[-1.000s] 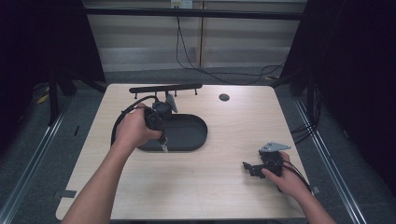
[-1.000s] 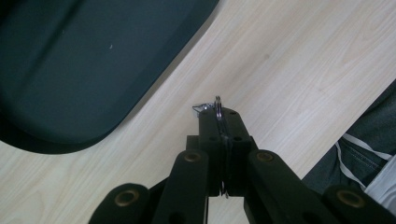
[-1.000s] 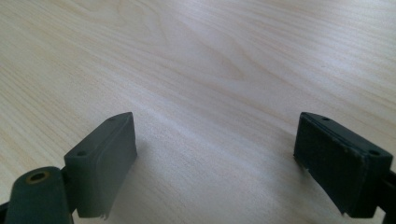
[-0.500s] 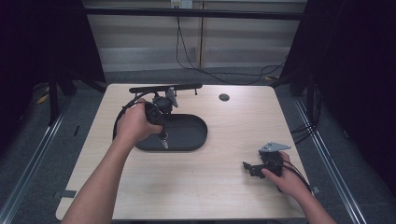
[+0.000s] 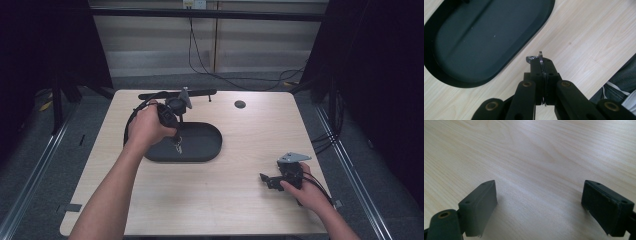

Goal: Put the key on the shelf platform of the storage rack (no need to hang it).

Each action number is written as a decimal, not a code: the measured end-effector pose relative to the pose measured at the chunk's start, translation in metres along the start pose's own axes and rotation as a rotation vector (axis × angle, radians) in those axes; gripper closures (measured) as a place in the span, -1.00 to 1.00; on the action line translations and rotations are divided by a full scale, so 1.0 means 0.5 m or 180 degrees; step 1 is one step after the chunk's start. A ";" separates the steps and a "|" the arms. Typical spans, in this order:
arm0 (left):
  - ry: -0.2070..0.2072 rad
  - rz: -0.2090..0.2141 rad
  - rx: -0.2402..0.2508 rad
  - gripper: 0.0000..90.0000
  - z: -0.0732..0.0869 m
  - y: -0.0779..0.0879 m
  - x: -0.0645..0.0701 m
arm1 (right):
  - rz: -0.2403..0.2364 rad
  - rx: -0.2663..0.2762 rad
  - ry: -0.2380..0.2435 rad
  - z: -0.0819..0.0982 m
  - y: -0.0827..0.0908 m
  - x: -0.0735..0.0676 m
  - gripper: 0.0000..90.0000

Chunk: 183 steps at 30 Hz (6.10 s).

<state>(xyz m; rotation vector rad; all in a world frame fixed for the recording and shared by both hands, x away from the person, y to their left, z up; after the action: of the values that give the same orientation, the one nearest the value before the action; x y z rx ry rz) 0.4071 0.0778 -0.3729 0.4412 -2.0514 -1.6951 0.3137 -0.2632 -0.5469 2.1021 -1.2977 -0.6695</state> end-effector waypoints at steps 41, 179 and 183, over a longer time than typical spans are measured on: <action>0.0170 -0.0059 0.0087 0.98 -0.020 -0.064 -0.062 | -0.0001 0.0002 0.0003 0.000 0.000 0.000 -0.72; 0.0417 -0.0187 0.0604 0.07 0.014 -0.117 -0.092 | -0.0009 -0.0022 -0.0013 0.000 0.000 -0.001 -0.72; 0.0405 -0.0179 0.0629 0.02 0.017 -0.114 -0.089 | -0.0009 -0.0022 -0.0012 0.000 0.000 -0.001 -0.72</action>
<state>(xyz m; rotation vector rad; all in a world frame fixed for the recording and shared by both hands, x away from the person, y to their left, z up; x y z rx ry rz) 0.4384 0.0963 -0.4358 0.6588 -2.1381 -1.4601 0.3135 -0.2628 -0.5469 2.0985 -1.2930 -0.6787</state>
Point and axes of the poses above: each handheld gripper's, and its own axes: y roughly backward along the jaws, z roughly out of its underside, x roughly to its right, the point moved 5 cm from there along -y, roughly forward along the jaws, and after that the axes turned 8 degrees about -y, right-handed, at the moved point
